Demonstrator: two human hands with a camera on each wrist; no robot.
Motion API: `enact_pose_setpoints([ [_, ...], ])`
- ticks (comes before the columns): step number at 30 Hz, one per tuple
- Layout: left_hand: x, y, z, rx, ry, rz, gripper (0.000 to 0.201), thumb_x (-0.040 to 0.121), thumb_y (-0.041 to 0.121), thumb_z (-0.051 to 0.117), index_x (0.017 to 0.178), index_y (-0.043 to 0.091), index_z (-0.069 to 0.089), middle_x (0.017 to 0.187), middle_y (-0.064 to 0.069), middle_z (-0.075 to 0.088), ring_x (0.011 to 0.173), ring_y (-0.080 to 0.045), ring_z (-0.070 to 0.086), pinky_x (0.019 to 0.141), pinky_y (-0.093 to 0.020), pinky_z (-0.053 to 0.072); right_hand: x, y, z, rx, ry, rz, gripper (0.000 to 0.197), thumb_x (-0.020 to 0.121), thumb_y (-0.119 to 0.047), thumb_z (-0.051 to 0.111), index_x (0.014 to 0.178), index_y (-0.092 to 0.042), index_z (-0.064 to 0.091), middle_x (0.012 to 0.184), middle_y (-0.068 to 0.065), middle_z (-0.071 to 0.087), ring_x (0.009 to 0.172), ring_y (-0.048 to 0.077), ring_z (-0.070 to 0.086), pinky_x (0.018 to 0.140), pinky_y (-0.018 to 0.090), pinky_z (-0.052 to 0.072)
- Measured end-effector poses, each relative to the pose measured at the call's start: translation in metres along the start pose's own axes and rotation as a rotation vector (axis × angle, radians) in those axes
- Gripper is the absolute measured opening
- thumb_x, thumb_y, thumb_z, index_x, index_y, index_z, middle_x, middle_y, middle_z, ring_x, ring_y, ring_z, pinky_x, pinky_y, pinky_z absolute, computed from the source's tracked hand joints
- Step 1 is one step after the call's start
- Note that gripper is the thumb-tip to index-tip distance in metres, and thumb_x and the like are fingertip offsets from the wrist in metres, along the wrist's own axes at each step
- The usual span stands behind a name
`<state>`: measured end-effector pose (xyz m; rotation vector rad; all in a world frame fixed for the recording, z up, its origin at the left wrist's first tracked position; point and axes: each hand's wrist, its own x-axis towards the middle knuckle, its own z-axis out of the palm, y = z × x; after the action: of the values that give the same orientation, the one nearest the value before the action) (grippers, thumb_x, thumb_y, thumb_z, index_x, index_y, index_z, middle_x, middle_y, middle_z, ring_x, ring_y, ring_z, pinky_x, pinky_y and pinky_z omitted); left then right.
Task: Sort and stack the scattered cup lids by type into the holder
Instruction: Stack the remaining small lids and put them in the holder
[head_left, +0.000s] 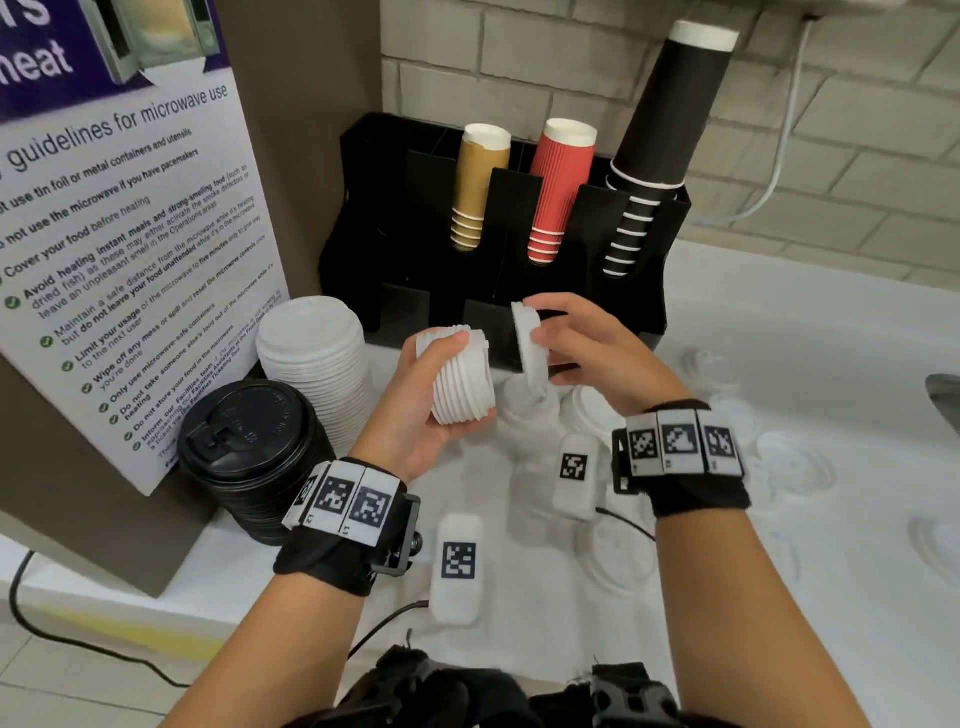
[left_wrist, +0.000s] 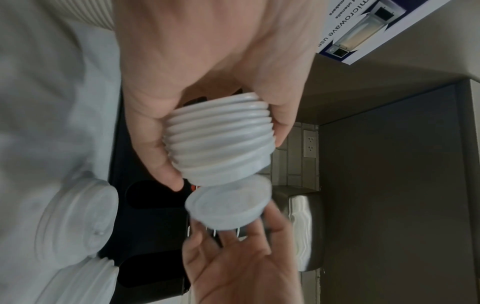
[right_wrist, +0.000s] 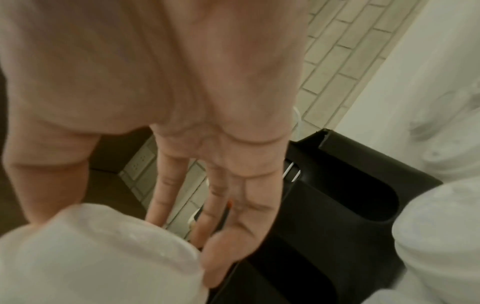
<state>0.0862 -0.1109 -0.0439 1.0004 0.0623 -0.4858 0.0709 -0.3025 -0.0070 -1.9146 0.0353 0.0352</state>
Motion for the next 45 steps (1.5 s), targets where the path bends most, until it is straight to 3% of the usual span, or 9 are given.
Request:
enact_pose_setpoints([
  [6,0.000,-0.004,0.007,0.049,-0.077,-0.025,0.073,0.072,0.041,0.065,0.138,0.019,0.044,0.136,-0.017,0.054,0.120,-0.035,0.058,0.086,-0.049,0.053,-0.017,-0.006,0.019,0.064,-0.083,-0.130,0.044,0.085,-0.009,0.065,0.122,-0.032,0.058,0.112,0.008,0.057,0.092,0.019,0.065,0.076,0.026,0.055],
  [9,0.003,-0.005,0.008,0.039,-0.072,-0.017,0.073,0.071,0.041,0.066,0.137,0.020,0.044,0.136,-0.017,0.055,0.120,-0.035,0.058,0.091,-0.052,0.053,-0.019,-0.004,0.022,0.057,-0.097,-0.131,0.052,0.083,-0.004,0.067,0.123,-0.035,0.056,0.104,0.005,0.053,0.095,0.026,0.065,0.082,0.034,0.057],
  [13,0.004,-0.005,0.006,0.044,-0.071,0.004,0.070,0.070,0.042,0.067,0.134,0.022,0.045,0.135,-0.015,0.055,0.119,-0.034,0.059,0.094,-0.056,0.051,-0.019,-0.003,0.024,0.049,-0.084,-0.135,0.050,0.077,-0.011,0.069,0.118,-0.037,0.057,0.104,-0.001,0.052,0.101,0.029,0.063,0.086,0.048,0.055],
  [17,0.003,-0.005,0.005,0.079,-0.093,-0.008,0.067,0.073,0.042,0.066,0.133,0.023,0.045,0.133,-0.015,0.056,0.117,-0.035,0.060,0.086,-0.050,0.056,-0.018,-0.004,0.025,0.014,-0.098,-0.142,0.051,0.072,-0.021,0.067,0.119,-0.037,0.057,0.108,-0.002,0.057,0.099,0.024,0.064,0.083,0.042,0.057],
  [23,0.003,-0.003,0.003,0.113,-0.105,-0.019,0.064,0.072,0.042,0.065,0.131,0.023,0.046,0.133,-0.016,0.056,0.117,-0.037,0.059,0.072,-0.043,0.058,-0.015,-0.002,0.023,0.041,-0.142,-0.151,0.051,0.073,-0.018,0.066,0.120,-0.037,0.058,0.108,-0.003,0.059,0.100,0.025,0.064,0.081,0.037,0.058],
  [32,0.007,-0.003,0.002,0.179,-0.112,0.012,0.051,0.078,0.043,0.067,0.123,0.026,0.051,0.132,-0.015,0.057,0.117,-0.035,0.059,0.082,-0.049,0.055,-0.013,-0.002,0.016,0.017,-0.161,-0.168,0.052,0.072,-0.016,0.067,0.119,-0.038,0.058,0.107,-0.003,0.058,0.098,0.025,0.063,0.077,0.030,0.056],
  [37,0.007,-0.001,0.005,0.155,-0.111,0.023,0.057,0.074,0.045,0.064,0.125,0.025,0.050,0.131,-0.014,0.057,0.118,-0.035,0.059,0.079,-0.047,0.057,-0.012,-0.002,0.017,0.043,-0.158,-0.182,0.052,0.072,-0.016,0.067,0.118,-0.038,0.059,0.103,-0.010,0.059,0.098,0.021,0.063,0.076,0.028,0.055],
  [42,0.008,-0.004,0.006,0.122,-0.119,0.028,0.057,0.076,0.042,0.067,0.126,0.024,0.049,0.132,-0.014,0.057,0.117,-0.034,0.060,0.084,-0.050,0.056,-0.008,0.000,0.018,0.039,-0.165,-0.193,0.051,0.073,-0.019,0.069,0.118,-0.039,0.058,0.104,-0.010,0.058,0.098,0.020,0.063,0.079,0.029,0.056],
  [45,0.008,-0.003,0.005,0.105,-0.103,0.058,0.052,0.076,0.037,0.075,0.121,0.025,0.050,0.129,-0.012,0.058,0.113,-0.032,0.062,0.080,-0.047,0.057,-0.001,0.002,0.018,0.074,-0.195,-0.184,0.046,0.078,-0.027,0.072,0.119,-0.043,0.058,0.109,-0.007,0.061,0.102,0.018,0.064,0.084,0.031,0.056],
])
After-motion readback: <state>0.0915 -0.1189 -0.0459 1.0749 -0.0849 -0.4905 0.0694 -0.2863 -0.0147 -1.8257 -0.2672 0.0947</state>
